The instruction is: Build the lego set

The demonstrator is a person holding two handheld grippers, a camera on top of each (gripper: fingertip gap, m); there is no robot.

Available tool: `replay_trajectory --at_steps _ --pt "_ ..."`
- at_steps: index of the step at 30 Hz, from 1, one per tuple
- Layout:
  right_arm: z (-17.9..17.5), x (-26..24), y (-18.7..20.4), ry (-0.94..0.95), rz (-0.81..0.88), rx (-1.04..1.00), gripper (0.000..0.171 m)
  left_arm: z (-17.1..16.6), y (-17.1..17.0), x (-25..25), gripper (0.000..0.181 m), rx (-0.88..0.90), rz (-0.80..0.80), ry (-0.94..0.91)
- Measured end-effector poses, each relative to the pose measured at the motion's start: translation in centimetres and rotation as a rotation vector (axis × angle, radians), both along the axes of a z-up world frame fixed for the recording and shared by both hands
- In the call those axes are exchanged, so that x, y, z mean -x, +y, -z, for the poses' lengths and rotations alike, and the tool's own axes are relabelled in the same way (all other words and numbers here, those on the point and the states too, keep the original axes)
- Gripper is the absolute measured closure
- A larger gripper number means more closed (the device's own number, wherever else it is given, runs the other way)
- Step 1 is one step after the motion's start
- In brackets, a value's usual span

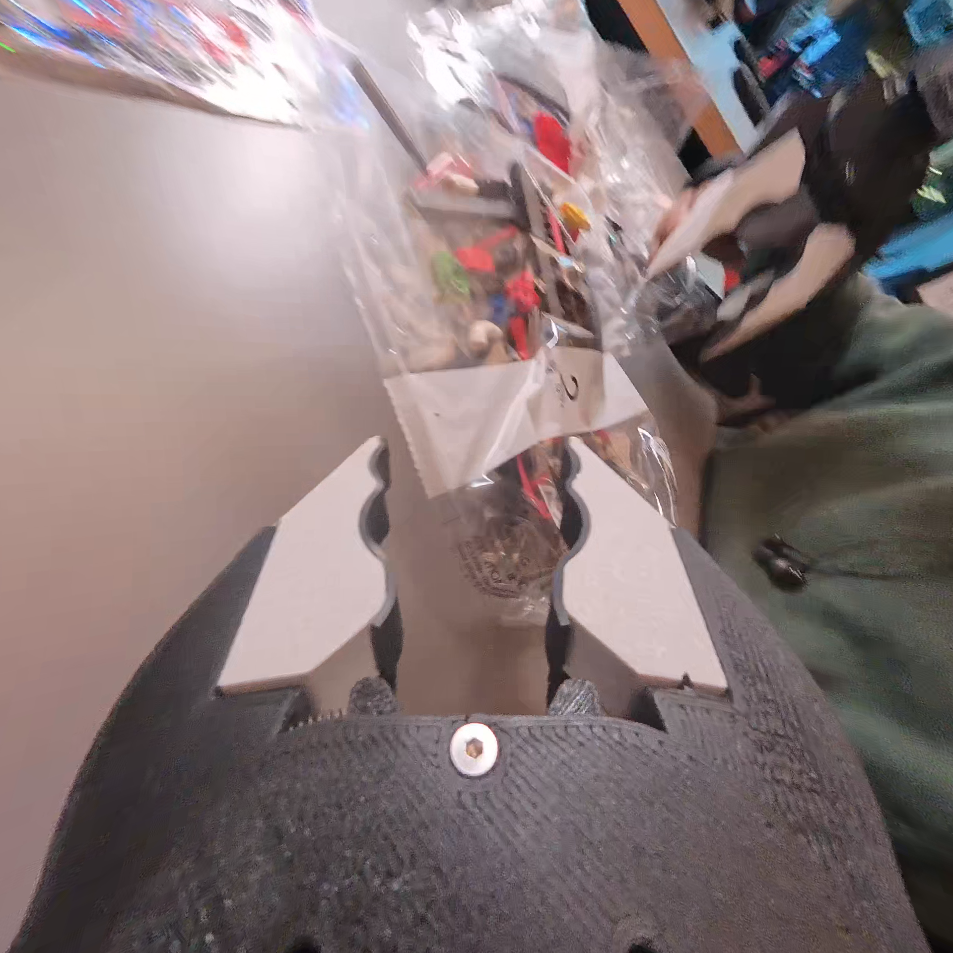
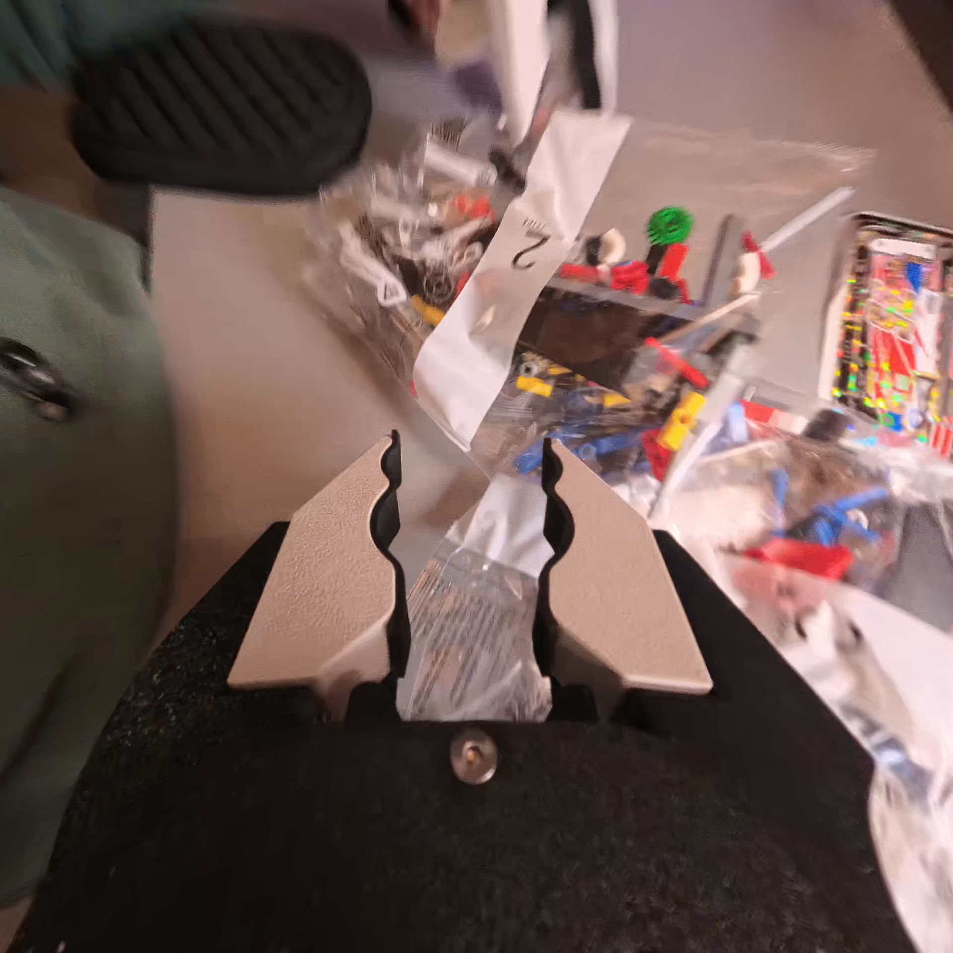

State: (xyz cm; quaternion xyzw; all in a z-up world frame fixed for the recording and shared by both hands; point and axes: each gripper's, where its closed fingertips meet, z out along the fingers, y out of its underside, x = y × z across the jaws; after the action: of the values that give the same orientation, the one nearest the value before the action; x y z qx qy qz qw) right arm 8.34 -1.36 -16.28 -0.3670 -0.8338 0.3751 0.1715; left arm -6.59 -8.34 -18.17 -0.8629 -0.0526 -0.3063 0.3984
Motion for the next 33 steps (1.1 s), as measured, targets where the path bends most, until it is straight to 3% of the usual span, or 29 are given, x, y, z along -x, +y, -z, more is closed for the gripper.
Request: replay_trajectory --at_steps 1,4,7,11,13,16,18,22,29,33 --pt "-1.5 -0.3 1.3 0.025 0.047 0.087 0.118 0.5 -0.1 -0.9 0.125 0.01 0.047 -0.023" --pt "-4.6 -1.3 8.0 0.117 0.266 0.218 0.121 1.5 -0.2 -1.9 0.15 0.026 0.105 0.044" --pt "-4.4 -3.0 15.1 0.15 0.484 0.185 0.126 0.0 -0.5 -1.3 0.175 -0.016 0.073 0.087" --pt "-4.0 -3.6 19.3 0.166 0.626 0.241 0.13 -1.7 -1.5 2.4 0.177 -0.082 -0.077 0.144" --pt "-3.2 -2.9 20.1 0.14 0.648 0.215 0.142 -2.9 -2.0 3.7 0.176 -0.141 -0.13 0.158" --pt "-1.2 -1.6 19.2 0.037 0.598 0.193 0.16 -5.0 -2.4 5.2 0.176 -0.216 -0.206 0.168" --pt "-1.4 -0.6 17.9 0.066 0.529 0.132 0.171 -5.6 -2.3 6.2 0.176 -0.224 -0.256 0.162" --pt "-3.3 0.3 14.3 0.148 0.358 0.018 0.171 -5.6 -1.6 8.1 0.176 -0.241 -0.339 0.106" --pt "-7.8 -0.1 9.6 0.234 0.195 0.116 0.171 -2.3 0.5 11.4 0.17 -0.171 -0.466 0.026" --pt "-8.8 0.7 8.2 0.269 0.159 0.103 0.171 0.1 2.3 12.0 0.141 -0.067 -0.53 0.167"
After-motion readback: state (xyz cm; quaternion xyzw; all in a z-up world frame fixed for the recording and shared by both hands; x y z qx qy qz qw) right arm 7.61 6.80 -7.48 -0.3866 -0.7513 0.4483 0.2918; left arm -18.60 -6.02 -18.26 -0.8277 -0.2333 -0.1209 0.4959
